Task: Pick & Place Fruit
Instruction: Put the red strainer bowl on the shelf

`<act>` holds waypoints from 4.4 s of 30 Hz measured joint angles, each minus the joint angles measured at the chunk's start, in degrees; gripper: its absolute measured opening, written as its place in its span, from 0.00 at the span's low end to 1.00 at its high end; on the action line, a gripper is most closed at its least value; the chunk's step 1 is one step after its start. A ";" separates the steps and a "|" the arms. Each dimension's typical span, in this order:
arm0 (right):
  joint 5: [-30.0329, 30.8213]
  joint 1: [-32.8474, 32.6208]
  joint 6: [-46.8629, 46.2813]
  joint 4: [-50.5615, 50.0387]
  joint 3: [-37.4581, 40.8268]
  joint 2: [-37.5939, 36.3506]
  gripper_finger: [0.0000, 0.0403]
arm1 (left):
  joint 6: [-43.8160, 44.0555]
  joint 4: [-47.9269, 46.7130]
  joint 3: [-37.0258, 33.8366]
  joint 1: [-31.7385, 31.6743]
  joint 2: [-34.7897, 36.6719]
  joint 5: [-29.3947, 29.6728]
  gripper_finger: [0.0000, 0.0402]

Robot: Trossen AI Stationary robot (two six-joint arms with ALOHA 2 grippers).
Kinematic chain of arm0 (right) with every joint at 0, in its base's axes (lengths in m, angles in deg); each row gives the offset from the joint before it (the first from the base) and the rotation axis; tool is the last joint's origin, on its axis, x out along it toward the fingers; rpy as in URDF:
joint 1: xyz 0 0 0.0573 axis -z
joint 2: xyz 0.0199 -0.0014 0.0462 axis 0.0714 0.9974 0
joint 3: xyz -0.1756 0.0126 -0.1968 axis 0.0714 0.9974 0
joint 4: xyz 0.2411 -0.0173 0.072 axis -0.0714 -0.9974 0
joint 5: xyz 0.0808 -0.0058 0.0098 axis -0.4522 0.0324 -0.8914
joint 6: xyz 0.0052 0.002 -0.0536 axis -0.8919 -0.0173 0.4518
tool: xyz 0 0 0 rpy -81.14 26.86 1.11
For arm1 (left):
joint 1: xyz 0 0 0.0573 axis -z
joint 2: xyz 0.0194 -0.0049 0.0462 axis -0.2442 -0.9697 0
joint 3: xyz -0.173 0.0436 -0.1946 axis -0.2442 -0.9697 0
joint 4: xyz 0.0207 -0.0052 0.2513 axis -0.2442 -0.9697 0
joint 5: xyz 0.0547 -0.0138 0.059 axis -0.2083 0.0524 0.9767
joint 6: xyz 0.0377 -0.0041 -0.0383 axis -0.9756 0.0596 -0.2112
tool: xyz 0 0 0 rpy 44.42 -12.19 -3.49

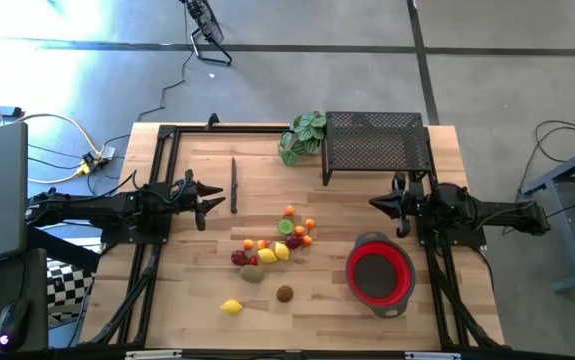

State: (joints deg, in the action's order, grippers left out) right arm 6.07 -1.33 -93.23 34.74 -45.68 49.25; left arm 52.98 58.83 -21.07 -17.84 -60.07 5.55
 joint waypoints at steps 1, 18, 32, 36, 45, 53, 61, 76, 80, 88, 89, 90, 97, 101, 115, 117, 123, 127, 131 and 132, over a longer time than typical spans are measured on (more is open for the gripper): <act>0.04 -0.02 1.36 0.01 0.00 0.00 0.01 | 0.00 -0.01 0.00 -0.01 0.00 0.00 0.32; 5.05 -0.26 0.71 -1.88 -4.26 2.43 0.01 | 0.00 0.00 0.00 -0.02 -0.01 0.31 0.32; 7.63 -5.39 -3.42 -13.10 -17.42 21.88 0.01 | 0.00 0.00 0.00 -0.01 0.00 0.28 0.32; 7.68 -6.58 -6.71 -19.45 -23.76 27.02 0.01 | 0.00 0.00 0.00 -0.02 -0.02 0.27 0.32; 10.55 -9.35 -10.69 -36.20 -36.73 35.86 0.01 | 0.00 0.00 0.00 -0.01 0.00 0.26 0.32; 9.66 -10.79 -20.21 -52.03 -43.07 40.47 0.01 | 0.00 0.00 0.00 -0.01 -0.02 0.24 0.32; 1.23 -10.82 -29.03 -63.16 -43.28 43.59 0.01 | 0.00 0.00 0.00 -0.02 -0.02 0.24 0.32; -12.49 -12.22 -35.44 -70.47 -43.28 53.02 0.01 | 0.01 0.02 0.00 -0.02 -0.01 0.22 0.32; -12.53 -13.64 -35.72 -72.05 -43.26 55.81 0.01 | 0.00 0.02 0.00 -0.02 -0.01 0.22 0.32; -9.20 -13.92 -37.26 -72.00 -43.26 57.89 0.01 | 0.00 0.02 0.00 -0.02 0.00 0.22 0.32; -8.78 -13.92 -38.06 -71.97 -43.26 57.94 0.01 | 0.00 0.02 0.00 -0.02 -0.01 0.22 0.32; -8.82 -13.91 -38.52 -71.97 -43.26 57.94 0.02 | 0.00 0.02 0.00 -0.02 -0.02 0.22 0.32; -10.81 -13.92 -39.06 -71.78 -43.26 57.92 0.24 | 0.00 0.02 0.00 -0.02 0.00 0.22 0.32; -12.25 -13.92 -39.87 -71.78 -43.26 57.92 0.42 | 0.00 0.02 0.00 -0.02 0.00 0.22 0.32; -14.46 -15.21 -45.83 -71.77 -43.26 57.92 0.65 | 0.02 0.02 0.00 -0.02 0.00 0.24 0.32; -12.79 -15.95 -46.17 -71.76 -43.26 57.90 0.64 | 0.02 0.02 0.00 -0.02 -0.02 0.24 0.32; -9.23 -17.84 -46.23 -71.46 -43.26 57.90 0.63 | 0.02 0.02 0.00 -0.02 -0.02 0.24 0.32; -6.15 -18.79 -47.59 -70.95 -43.26 57.90 0.63 | 0.00 0.00 0.00 -0.02 0.00 0.24 0.32; -4.43 -20.04 -48.91 -69.98 -43.24 57.90 0.62 | 0.00 0.01 0.00 -0.02 0.00 0.24 0.32; -4.19 -20.36 -49.10 -69.71 -43.24 57.90 0.62 | 0.00 0.02 0.00 -0.02 -0.01 0.24 0.32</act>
State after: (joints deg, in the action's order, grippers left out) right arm 1.89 -21.69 -142.33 -34.97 -88.92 107.15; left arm 52.98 58.85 -21.07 -17.86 -60.08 5.79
